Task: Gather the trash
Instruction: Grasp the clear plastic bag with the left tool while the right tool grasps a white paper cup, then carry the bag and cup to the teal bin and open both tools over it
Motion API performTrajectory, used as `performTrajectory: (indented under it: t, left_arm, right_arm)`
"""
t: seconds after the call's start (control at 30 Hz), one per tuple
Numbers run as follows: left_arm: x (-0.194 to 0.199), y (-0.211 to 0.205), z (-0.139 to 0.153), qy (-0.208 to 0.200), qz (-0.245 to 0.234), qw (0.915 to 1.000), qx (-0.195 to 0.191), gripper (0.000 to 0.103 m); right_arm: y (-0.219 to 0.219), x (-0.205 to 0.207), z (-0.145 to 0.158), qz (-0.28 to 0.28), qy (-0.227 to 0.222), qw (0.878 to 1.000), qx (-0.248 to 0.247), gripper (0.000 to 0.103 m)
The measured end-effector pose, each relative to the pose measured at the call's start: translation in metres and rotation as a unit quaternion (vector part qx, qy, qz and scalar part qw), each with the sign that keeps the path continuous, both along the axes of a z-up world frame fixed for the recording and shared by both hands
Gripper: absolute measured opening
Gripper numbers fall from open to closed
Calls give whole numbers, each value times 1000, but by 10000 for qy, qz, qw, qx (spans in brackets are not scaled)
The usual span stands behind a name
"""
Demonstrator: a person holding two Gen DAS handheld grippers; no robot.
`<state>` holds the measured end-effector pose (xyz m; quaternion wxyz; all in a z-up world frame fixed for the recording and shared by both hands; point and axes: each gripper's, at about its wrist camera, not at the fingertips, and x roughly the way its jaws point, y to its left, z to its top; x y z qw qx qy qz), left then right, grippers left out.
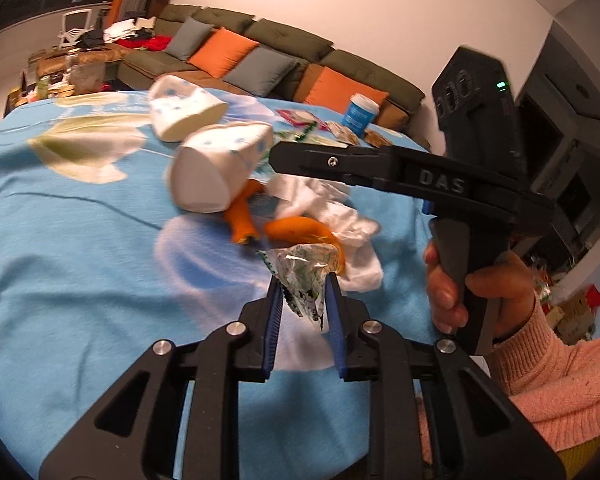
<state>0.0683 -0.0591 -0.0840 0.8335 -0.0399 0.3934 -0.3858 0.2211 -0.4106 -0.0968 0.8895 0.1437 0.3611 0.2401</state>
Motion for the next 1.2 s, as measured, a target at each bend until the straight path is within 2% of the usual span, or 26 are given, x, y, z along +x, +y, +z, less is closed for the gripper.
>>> performTrajectory:
  t: [0.07,0.43,0.53,0.6,0.77,1.03,1.2]
  left_arm:
    - [-1,9,2,-56,161,9999,25,22]
    - [-4,67,11,-239,988,9948,63,22]
    - [-3,82,13,-266,1199,9924,88,22]
    - [-2,92,16,-251,1310,9911,55,22]
    - [-1,109,19,-268,1542,9877,27,22]
    - [-1,132,21,-303,1799,9832,3,22]
    - [-2,146,25,-373,2007,9789,-24,22]
  right_arm:
    - [1,8,-3,-120,138,9998,20,64]
    - [-3,48,-21,-440,750,9936,721,63]
    - [-7,51,-25,-517,827,9912,894,49]
    - [-8,52,-26,-534,864,9902,957,46]
    - [-9,52,-26,-481,861,9895,1060,32]
    - [9,42,-13,-202,644,9930,964,26]
    - [24,39,-3,49,523,9939,971,26]
